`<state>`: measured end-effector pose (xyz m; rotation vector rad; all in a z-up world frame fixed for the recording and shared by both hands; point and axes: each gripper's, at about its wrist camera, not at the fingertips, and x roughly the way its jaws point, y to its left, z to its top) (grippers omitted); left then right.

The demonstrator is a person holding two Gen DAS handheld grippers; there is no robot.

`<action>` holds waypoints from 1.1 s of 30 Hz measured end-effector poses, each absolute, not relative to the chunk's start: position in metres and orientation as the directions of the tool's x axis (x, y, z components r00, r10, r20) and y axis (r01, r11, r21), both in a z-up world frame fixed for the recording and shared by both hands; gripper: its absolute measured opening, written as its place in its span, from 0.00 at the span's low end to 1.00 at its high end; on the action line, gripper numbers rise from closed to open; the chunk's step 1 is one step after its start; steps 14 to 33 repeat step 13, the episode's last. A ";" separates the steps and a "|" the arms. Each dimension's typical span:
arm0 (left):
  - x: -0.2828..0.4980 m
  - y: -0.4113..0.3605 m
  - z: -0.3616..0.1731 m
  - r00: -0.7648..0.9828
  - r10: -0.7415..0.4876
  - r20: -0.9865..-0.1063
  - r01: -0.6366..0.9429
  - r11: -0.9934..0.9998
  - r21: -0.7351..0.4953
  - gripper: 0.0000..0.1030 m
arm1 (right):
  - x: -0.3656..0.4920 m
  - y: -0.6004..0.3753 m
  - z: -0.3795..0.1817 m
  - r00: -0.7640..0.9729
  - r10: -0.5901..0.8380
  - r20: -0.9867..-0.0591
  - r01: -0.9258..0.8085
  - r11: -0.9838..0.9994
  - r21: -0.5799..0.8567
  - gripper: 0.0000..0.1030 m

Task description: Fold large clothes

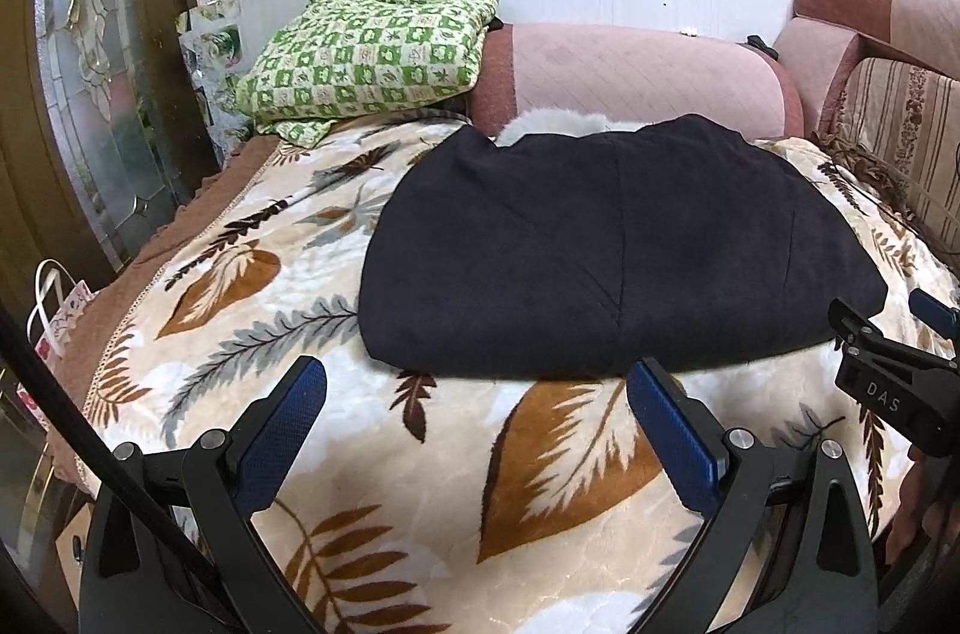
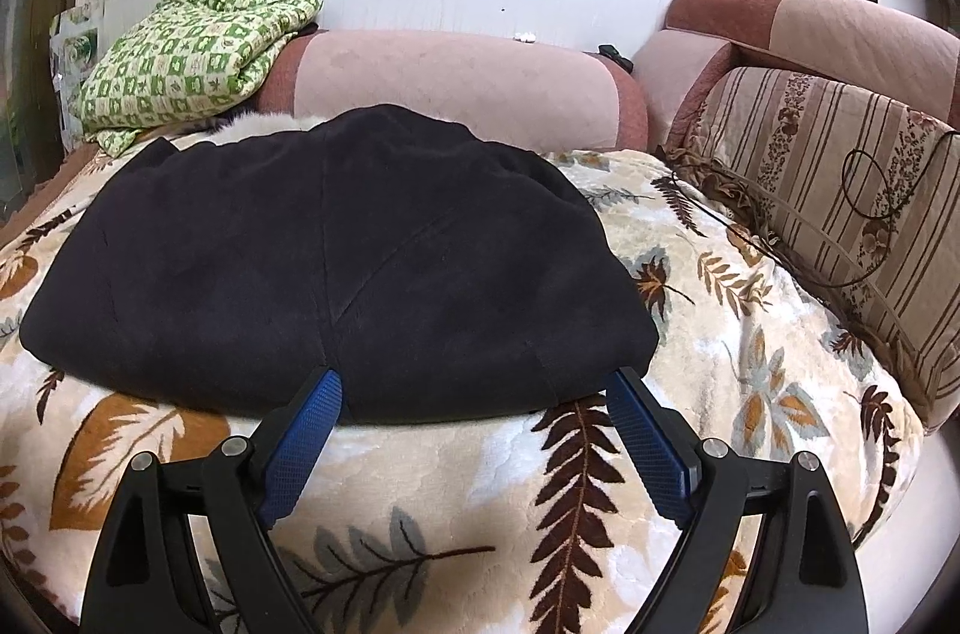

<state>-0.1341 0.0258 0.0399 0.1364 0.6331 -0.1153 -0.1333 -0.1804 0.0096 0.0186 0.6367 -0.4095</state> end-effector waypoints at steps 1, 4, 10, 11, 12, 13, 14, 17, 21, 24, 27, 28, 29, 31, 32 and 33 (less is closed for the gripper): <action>-0.135 0.026 0.041 0.802 -0.062 -0.595 0.146 0.985 0.093 0.97 | -0.134 -0.181 0.010 0.727 -0.366 -0.581 0.378 0.920 -0.106 0.90; -0.139 0.026 0.044 0.806 -0.057 -0.589 0.143 0.985 0.100 0.97 | -0.134 -0.183 0.010 0.726 -0.364 -0.583 0.381 0.919 -0.100 0.90; -0.140 0.025 0.044 0.806 -0.054 -0.589 0.140 0.985 0.102 0.97 | -0.134 -0.185 0.010 0.724 -0.361 -0.587 0.384 0.919 -0.091 0.90; -0.140 0.025 0.044 0.806 -0.054 -0.589 0.140 0.985 0.102 0.97 | -0.134 -0.185 0.010 0.724 -0.360 -0.588 0.384 0.919 -0.090 0.90; -0.140 0.024 0.044 0.806 -0.054 -0.589 0.140 0.985 0.103 0.97 | -0.134 -0.186 0.010 0.724 -0.359 -0.589 0.383 0.919 -0.089 0.90; -0.141 0.024 0.044 0.806 -0.051 -0.589 0.139 0.985 0.105 0.97 | -0.134 -0.186 0.010 0.724 -0.358 -0.590 0.383 0.920 -0.088 0.90; -0.141 0.024 0.044 0.806 -0.051 -0.589 0.139 0.985 0.105 0.97 | -0.134 -0.186 0.010 0.724 -0.358 -0.590 0.383 0.920 -0.088 0.90; -0.141 0.024 0.044 0.806 -0.051 -0.589 0.139 0.985 0.105 0.97 | -0.134 -0.186 0.010 0.724 -0.358 -0.590 0.383 0.920 -0.088 0.90; -0.141 0.024 0.044 0.806 -0.051 -0.589 0.139 0.985 0.105 0.97 | -0.134 -0.186 0.010 0.724 -0.358 -0.590 0.383 0.920 -0.088 0.90; -0.141 0.024 0.044 0.806 -0.051 -0.589 0.139 0.985 0.105 0.97 | -0.134 -0.186 0.010 0.724 -0.358 -0.590 0.383 0.920 -0.088 0.90; -0.141 0.024 0.044 0.806 -0.051 -0.589 0.139 0.985 0.105 0.97 | -0.134 -0.186 0.010 0.724 -0.358 -0.590 0.383 0.920 -0.088 0.90; -0.141 0.024 0.044 0.806 -0.051 -0.589 0.139 0.985 0.105 0.97 | -0.134 -0.186 0.010 0.724 -0.358 -0.590 0.383 0.920 -0.088 0.90; -0.141 0.024 0.044 0.806 -0.051 -0.589 0.139 0.985 0.105 0.97 | -0.134 -0.186 0.010 0.724 -0.358 -0.590 0.383 0.920 -0.088 0.90; -0.141 0.024 0.044 0.806 -0.051 -0.589 0.139 0.985 0.105 0.97 | -0.134 -0.186 0.010 0.724 -0.358 -0.590 0.383 0.920 -0.088 0.90; -0.141 0.024 0.044 0.806 -0.051 -0.589 0.139 0.985 0.105 0.97 | -0.134 -0.186 0.010 0.724 -0.358 -0.590 0.383 0.920 -0.088 0.90; -0.141 0.024 0.044 0.806 -0.051 -0.589 0.139 0.985 0.105 0.97 | -0.134 -0.186 0.010 0.724 -0.358 -0.590 0.383 0.920 -0.088 0.90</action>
